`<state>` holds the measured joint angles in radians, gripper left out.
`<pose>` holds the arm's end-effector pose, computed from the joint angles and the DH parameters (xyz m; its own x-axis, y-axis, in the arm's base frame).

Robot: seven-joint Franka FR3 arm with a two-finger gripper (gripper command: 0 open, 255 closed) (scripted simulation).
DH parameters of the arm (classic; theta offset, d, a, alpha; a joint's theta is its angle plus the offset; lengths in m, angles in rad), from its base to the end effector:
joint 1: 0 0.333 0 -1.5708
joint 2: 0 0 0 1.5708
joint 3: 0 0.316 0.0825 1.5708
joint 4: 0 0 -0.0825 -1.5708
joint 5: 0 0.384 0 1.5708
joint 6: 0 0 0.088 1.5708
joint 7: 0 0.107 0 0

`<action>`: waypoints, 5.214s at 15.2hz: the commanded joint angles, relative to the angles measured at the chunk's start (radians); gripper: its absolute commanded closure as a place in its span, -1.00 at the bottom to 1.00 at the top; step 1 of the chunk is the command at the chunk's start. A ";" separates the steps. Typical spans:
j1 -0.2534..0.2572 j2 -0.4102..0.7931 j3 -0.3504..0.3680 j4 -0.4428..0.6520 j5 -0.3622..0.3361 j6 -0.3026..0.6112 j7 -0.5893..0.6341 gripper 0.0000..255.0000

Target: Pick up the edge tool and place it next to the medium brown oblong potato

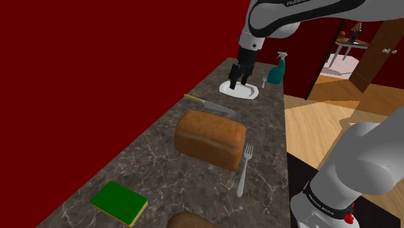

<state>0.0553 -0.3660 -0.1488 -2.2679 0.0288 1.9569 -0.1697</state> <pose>0.4461 -0.0448 0.5070 0.9954 0.0720 0.0633 0.0764 -0.9946 -0.0705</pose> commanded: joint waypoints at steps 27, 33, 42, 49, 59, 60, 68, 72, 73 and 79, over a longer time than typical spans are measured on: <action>0.023 0.701 -0.005 0.360 0.046 0.301 -0.379 -1.00; 0.023 0.701 -0.005 0.360 0.046 0.301 -0.379 1.00; 0.024 0.694 -0.005 0.364 0.044 0.289 -0.378 1.00; 0.027 0.648 -0.009 0.399 0.034 0.209 -0.370 1.00; 0.029 0.598 -0.013 0.470 0.022 0.089 -0.362 1.00; 0.029 0.594 -0.013 0.478 0.021 0.077 -0.361 1.00; 0.029 0.569 -0.015 0.553 0.015 -0.023 -0.356 1.00; 0.029 0.562 -0.015 0.597 0.013 -0.074 -0.355 1.00; 0.029 0.560 -0.015 0.608 0.013 -0.086 -0.354 1.00; 0.096 0.387 0.029 0.386 -0.020 -0.034 -0.237 1.00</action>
<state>0.1427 0.0439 -0.1262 -1.8491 0.0127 1.9127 -0.4241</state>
